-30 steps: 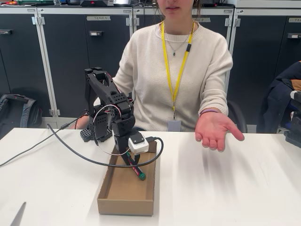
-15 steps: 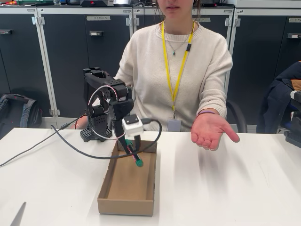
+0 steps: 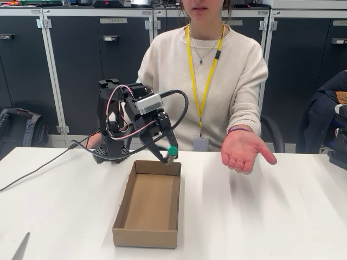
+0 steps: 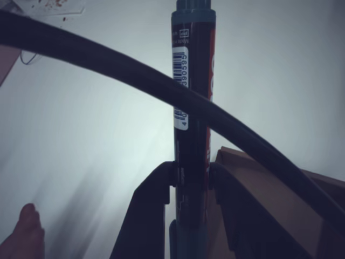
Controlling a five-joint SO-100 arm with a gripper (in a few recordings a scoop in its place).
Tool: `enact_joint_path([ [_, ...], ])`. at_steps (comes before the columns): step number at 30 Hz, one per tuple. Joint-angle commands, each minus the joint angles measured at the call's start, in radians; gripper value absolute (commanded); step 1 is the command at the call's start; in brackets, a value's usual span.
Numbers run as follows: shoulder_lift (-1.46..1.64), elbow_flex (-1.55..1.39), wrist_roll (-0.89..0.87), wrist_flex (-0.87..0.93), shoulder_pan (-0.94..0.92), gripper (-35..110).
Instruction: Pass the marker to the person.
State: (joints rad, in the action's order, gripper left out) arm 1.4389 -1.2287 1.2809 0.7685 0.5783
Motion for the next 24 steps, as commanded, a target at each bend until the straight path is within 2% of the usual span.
enact_joint_path([
  [1, -0.037, 0.048, 0.002, -0.170, 0.026, -5],
  [4, -0.075, 0.008, 0.002, -0.330, 0.078, -5],
  [8, -0.081, 0.063, -0.035, -0.221, 0.187, -5],
  [14, -0.023, 0.032, -0.126, -0.199, 0.359, -5],
  [24, -0.049, 0.181, -0.199, -0.094, 0.552, -5],
])
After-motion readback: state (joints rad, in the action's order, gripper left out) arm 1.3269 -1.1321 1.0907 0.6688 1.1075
